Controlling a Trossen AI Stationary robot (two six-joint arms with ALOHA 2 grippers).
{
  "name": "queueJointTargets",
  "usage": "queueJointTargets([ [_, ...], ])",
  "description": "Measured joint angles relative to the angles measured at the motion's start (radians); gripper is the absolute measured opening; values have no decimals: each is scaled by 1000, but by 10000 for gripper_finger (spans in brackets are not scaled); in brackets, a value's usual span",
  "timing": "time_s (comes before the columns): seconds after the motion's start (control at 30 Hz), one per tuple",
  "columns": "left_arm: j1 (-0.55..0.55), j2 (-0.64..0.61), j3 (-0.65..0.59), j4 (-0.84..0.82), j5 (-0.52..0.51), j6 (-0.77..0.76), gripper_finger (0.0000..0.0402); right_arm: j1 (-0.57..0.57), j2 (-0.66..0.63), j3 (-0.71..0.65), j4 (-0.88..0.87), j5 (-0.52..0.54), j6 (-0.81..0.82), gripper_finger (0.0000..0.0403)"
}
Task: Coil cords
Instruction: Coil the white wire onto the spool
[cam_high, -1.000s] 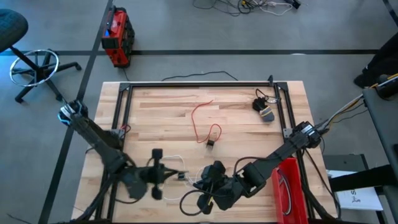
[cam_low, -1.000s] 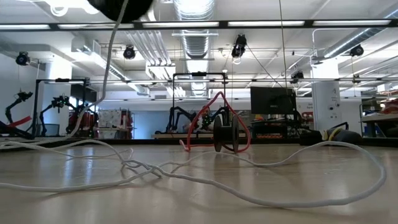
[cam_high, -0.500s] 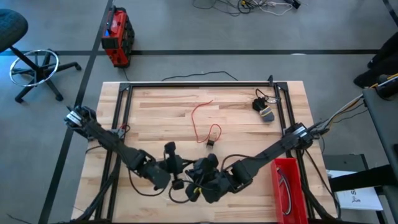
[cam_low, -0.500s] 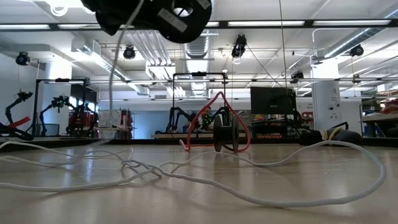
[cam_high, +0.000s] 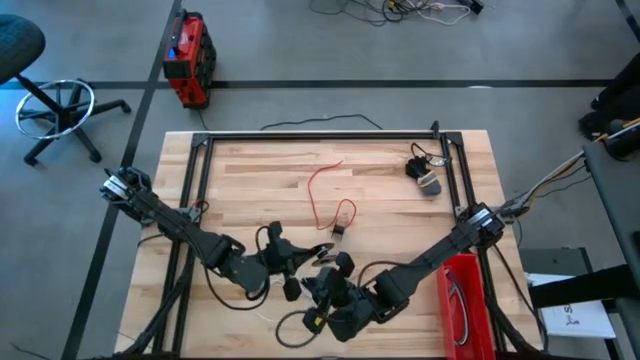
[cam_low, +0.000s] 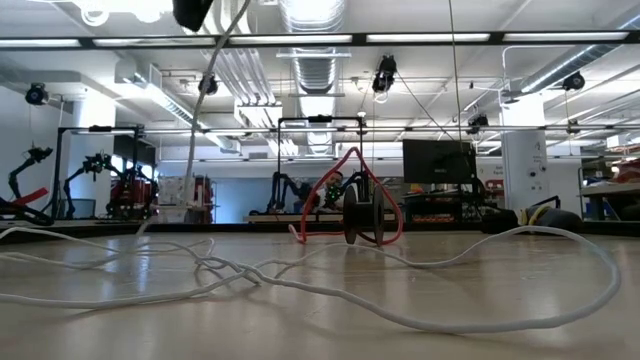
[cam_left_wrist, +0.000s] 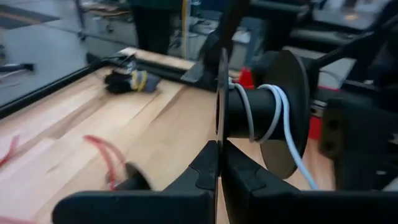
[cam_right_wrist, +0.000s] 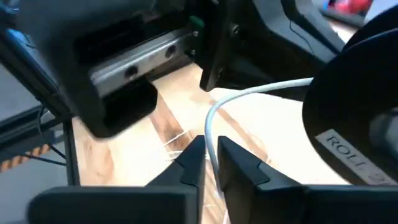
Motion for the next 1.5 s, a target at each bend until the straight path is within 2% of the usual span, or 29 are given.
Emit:
queueJointTargets([
  [0.27, -27, -71, 0, 157, 42, 153, 0, 75, 0, 0, 3, 124, -130, 111],
  [0.47, -65, -123, 0, 351, 146, 344, 0, 81, 29, -4, 70, 278, -206, 151],
  [0.53, -76, -132, 0, 385, 173, 376, 0, 68, 57, -4, 159, 281, -250, 159],
  [0.63, -85, -150, 1, 417, 200, 404, 0, 33, 116, -4, 339, 211, -384, 165],
  [0.73, -94, -165, 2, 417, 204, 407, 0, 0, 172, -5, 532, 139, -525, 162],
  [0.83, -109, -180, 2, 412, 224, 407, 0, -14, 197, -5, 617, 137, -552, 156],
  [1.03, -159, -196, 2, 416, 228, 439, 0, -33, 216, -5, 634, 117, -527, 139],
  [1.2, -167, -197, 2, 447, 228, 456, 0, -49, 230, -5, 661, -12, -534, 123],
  [1.3, -169, -197, 2, 456, 228, 456, 0, -59, 246, -5, 665, -31, -519, 107],
  [1.4, -170, -197, 2, 460, 228, 456, 0, -64, 256, -4, 661, -32, -518, 82],
  [1.5, -175, -205, 2, 456, 227, 467, 0, -63, 251, -4, 607, -36, -495, 34],
])
